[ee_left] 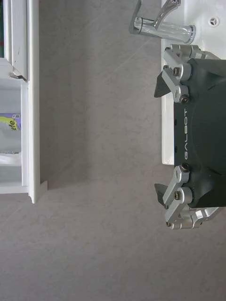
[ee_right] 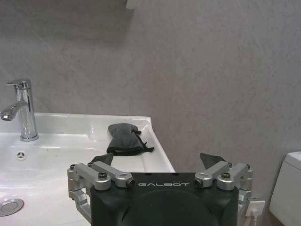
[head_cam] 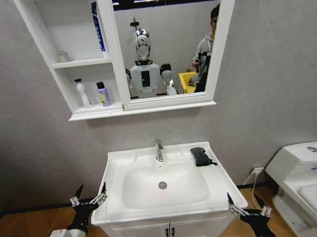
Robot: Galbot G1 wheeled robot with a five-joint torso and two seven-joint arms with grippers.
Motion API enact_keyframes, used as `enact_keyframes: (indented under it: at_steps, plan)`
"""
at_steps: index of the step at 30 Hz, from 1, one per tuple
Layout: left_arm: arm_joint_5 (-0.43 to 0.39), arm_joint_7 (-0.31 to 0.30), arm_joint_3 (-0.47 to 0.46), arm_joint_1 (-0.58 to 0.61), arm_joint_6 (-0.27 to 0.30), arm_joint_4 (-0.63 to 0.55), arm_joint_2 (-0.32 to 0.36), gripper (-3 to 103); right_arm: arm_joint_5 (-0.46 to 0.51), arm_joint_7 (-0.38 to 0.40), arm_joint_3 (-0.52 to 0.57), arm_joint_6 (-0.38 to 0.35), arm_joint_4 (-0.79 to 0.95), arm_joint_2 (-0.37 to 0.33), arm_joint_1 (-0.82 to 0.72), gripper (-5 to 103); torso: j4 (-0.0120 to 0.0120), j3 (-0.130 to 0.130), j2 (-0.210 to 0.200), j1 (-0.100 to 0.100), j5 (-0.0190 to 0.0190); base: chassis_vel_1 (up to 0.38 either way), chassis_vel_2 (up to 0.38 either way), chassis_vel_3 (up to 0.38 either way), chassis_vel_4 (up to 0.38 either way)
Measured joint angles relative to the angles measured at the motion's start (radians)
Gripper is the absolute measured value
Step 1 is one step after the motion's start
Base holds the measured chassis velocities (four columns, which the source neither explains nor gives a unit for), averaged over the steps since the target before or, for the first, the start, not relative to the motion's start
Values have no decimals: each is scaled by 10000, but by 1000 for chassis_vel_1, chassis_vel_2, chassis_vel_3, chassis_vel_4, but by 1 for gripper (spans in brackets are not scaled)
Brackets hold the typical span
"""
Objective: Move facial cleanser and shampoo from washbasin to cabinet, then wipe washbasin with towel.
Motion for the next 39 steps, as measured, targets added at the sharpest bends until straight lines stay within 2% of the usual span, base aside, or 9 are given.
enact_keyframes:
  at_steps: [5,10,15,39]
  plan:
    - [0,0,0,0,0,-1,0,100,-261,1,-239,-13,458,117,-217,100,1,0,-2,0,2,0,0,0,0]
    - [0,1,1,0,0,0,0,100,-287,2,-386,-713,1228,79,8,100,2,1,-2,2,2,0,0,0,0]
    - [0,0,0,0,0,-1,0,100,-572,-72,-551,-1041,1699,70,133,100,1,2,-3,2,3,0,0,0,0]
    - [0,0,1,0,-1,-1,0,100,-682,-150,-583,-1110,1812,84,181,100,0,3,-6,9,4,6,-5,-7,7]
